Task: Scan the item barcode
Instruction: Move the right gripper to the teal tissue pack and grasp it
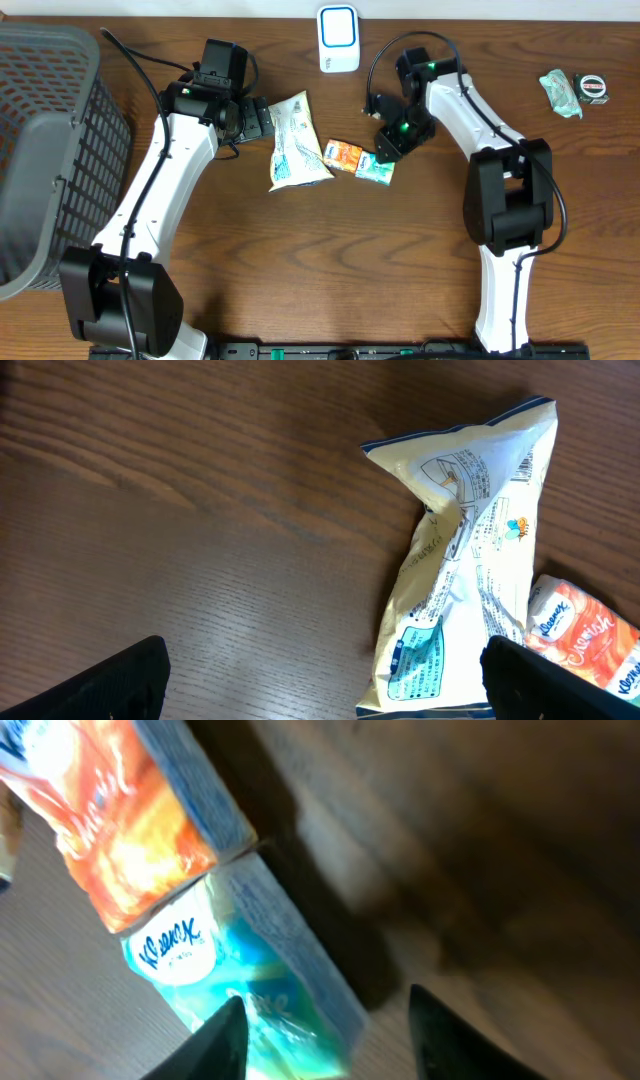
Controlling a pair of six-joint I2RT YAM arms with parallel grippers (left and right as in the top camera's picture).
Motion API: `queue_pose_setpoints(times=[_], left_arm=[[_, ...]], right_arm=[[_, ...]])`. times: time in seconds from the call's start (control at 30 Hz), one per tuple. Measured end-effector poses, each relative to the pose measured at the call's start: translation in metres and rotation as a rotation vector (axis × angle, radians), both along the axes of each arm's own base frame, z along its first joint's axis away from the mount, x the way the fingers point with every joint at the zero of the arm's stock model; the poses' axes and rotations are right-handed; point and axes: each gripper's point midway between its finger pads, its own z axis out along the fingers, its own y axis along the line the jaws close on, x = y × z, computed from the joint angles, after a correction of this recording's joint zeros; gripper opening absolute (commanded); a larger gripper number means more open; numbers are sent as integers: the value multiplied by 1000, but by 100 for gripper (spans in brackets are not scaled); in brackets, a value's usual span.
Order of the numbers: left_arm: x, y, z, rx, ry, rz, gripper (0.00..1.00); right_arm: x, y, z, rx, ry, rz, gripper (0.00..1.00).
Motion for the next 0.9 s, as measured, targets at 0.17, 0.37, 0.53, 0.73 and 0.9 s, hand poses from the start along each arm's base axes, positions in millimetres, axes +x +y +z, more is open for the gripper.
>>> queue_pose_setpoints(times=[0.17, 0.37, 0.53, 0.73, 0.9], left_arm=[[0, 0, 0, 0, 0, 0, 98], [0, 0, 0, 0, 0, 0, 98], [0, 0, 0, 0, 0, 0, 98], [0, 0, 0, 0, 0, 0, 98], [0, 0, 0, 0, 0, 0, 98]], right_arm=[[6, 1, 16, -1, -50, 15, 68], [2, 12, 19, 60, -55, 93, 72], [-2, 18, 12, 100, -61, 143, 73], [-9, 17, -8, 111, -62, 170, 64], [-20, 20, -20, 143, -48, 171, 26]])
